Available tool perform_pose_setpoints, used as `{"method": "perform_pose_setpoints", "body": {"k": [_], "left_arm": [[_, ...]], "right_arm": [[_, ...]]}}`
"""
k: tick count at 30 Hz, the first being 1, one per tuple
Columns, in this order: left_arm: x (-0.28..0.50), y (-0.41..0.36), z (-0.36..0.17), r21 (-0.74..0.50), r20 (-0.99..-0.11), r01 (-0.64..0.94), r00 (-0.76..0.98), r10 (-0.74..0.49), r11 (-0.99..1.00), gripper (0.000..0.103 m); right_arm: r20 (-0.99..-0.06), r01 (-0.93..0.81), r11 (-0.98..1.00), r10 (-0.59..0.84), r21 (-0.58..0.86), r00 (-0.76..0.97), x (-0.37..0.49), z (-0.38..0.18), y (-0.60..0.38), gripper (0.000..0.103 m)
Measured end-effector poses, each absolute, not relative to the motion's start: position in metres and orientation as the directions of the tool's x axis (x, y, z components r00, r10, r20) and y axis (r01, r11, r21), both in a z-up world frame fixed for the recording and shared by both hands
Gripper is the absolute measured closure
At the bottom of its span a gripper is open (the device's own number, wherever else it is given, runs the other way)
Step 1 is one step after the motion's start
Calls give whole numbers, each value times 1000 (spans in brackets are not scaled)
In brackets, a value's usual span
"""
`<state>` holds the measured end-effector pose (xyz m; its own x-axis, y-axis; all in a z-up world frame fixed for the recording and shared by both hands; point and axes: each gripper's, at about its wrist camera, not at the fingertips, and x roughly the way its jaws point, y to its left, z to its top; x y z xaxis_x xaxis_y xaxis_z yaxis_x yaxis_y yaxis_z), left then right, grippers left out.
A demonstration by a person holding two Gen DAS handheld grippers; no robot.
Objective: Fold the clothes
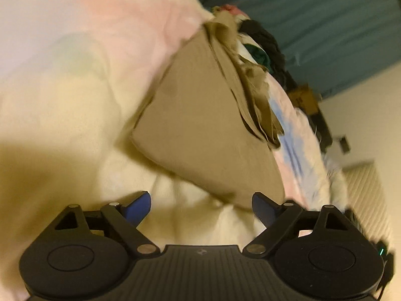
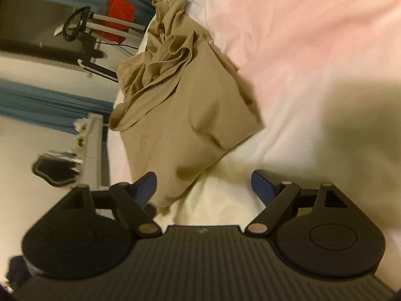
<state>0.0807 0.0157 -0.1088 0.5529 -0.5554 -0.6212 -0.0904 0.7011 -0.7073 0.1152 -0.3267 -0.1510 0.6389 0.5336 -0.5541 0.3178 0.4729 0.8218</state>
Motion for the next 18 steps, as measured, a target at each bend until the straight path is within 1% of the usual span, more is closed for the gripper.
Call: {"method": "perform_pose_setpoints", "body": {"k": [2, 4, 5, 6, 7, 8, 9, 10, 12, 13, 14, 16, 18], "left_arm": [[90, 22, -116, -741, -596, -125, 575, -560, 660, 23], [97, 30, -122, -768, -572, -156, 603, -556, 621, 36], [100, 34, -124, -775, -564, -167, 617, -549, 609, 40], [102, 38, -126, -783, -556, -178, 630, -542, 597, 47], [104, 40, -128, -783, -549, -172, 643, -534, 597, 53], [106, 41, -127, -774, -547, -158, 654, -522, 613, 57], [107, 41, -127, -763, -549, -147, 663, -509, 630, 66], [109, 41, -126, -751, -551, -139, 671, -496, 645, 73], [111, 39, -123, -751, -537, -122, 683, -494, 649, 81], [111, 38, -121, -753, -529, -114, 690, -494, 648, 86], [110, 38, -119, -754, -523, -108, 696, -492, 648, 88], [108, 39, -115, -763, -507, -104, 708, -491, 637, 93], [101, 41, -109, -778, -482, -96, 725, -491, 621, 95]], "right_arm": [[-549, 319, 466, 529, 825, 647, 119, -154, -325, 24], [-545, 340, 442, 516, 830, 661, 124, -159, -327, 29], [-543, 353, 426, 508, 833, 669, 126, -162, -330, 35], [-543, 363, 417, 492, 833, 681, 129, -164, -332, 39], [-548, 365, 427, 470, 827, 692, 132, -164, -334, 47], [-564, 358, 468, 439, 808, 699, 138, -162, -335, 52], [-579, 351, 508, 408, 787, 706, 144, -160, -336, 55], [-590, 349, 531, 396, 772, 703, 150, -159, -335, 60], [-601, 336, 563, 387, 755, 699, 156, -159, -332, 69], [-604, 325, 584, 381, 744, 699, 158, -158, -330, 77], [-601, 314, 591, 382, 743, 702, 157, -157, -330, 84], [-590, 297, 596, 384, 746, 710, 155, -154, -330, 88], [-569, 272, 599, 386, 753, 726, 152, -149, -332, 90]]}}
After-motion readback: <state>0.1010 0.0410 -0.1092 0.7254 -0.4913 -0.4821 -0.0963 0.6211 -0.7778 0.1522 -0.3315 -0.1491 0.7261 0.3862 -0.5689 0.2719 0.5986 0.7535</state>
